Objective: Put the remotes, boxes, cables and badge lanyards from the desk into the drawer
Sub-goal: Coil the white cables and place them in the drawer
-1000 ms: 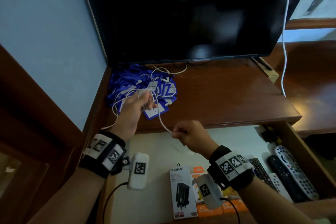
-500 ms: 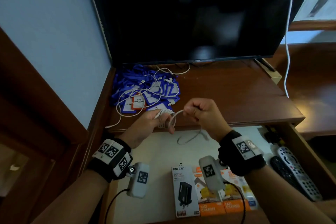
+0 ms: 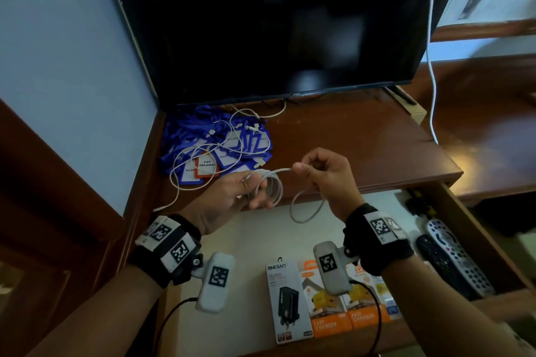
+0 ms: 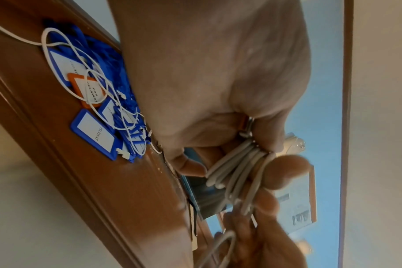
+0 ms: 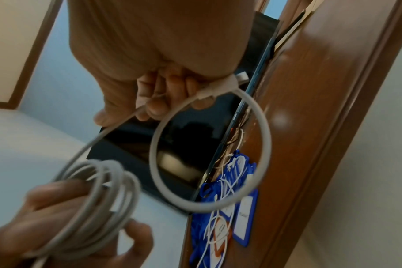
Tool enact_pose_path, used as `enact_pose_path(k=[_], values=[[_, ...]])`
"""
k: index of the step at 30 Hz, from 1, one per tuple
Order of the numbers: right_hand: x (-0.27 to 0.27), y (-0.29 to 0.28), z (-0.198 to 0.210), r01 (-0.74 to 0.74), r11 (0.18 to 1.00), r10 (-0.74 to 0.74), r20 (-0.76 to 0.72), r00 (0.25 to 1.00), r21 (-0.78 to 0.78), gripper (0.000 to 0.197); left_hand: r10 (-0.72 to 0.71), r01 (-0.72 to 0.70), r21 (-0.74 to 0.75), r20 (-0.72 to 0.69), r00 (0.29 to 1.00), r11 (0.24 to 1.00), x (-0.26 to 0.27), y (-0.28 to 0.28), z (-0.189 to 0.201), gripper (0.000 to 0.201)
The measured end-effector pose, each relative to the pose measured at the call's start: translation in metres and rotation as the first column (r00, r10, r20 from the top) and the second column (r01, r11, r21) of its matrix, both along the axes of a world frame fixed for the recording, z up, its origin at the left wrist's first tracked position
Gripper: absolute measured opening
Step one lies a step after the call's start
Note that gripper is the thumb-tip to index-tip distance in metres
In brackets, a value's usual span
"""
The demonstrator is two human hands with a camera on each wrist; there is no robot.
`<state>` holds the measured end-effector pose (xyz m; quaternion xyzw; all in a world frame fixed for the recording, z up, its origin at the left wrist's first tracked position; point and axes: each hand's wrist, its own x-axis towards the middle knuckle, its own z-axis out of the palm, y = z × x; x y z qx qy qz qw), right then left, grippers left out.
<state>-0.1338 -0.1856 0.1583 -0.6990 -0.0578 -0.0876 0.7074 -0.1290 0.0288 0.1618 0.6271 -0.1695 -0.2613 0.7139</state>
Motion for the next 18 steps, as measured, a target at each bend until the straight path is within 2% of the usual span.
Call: enact_pose_path(k=[5,9,11,13,18], values=[[-0.010,-0.020,-0.014,0.013,1.000,-0.013,-0.014,1.000,-0.021,0.014,0.001,-0.017,-0.301,-0.056,0.998,0.953,0.013,0.029,0.010,0.030],[-0.015,-0.021,-0.022,0.011,1.000,-0.010,-0.086,0.996,0.007,0.017,0.103,-0.136,-0.388,-0.106,0.989,0.911,0.017,0.037,0.013,0.027],[-0.016,-0.014,-0.025,0.012,1.000,-0.013,-0.102,0.995,-0.011,0.019,0.163,-0.221,-0.443,-0.165,0.973,0.869,0.016,0.032,0.013,0.019],[-0.014,-0.005,-0.029,0.017,0.999,-0.020,-0.113,0.993,-0.028,0.022,0.216,-0.304,-0.493,-0.228,0.949,0.815,0.014,0.025,0.014,0.023],[-0.009,0.001,-0.029,0.049,0.998,-0.054,-0.142,0.988,-0.036,0.024,0.298,-0.410,-0.560,-0.283,0.911,0.720,0.018,0.013,0.017,0.018]])
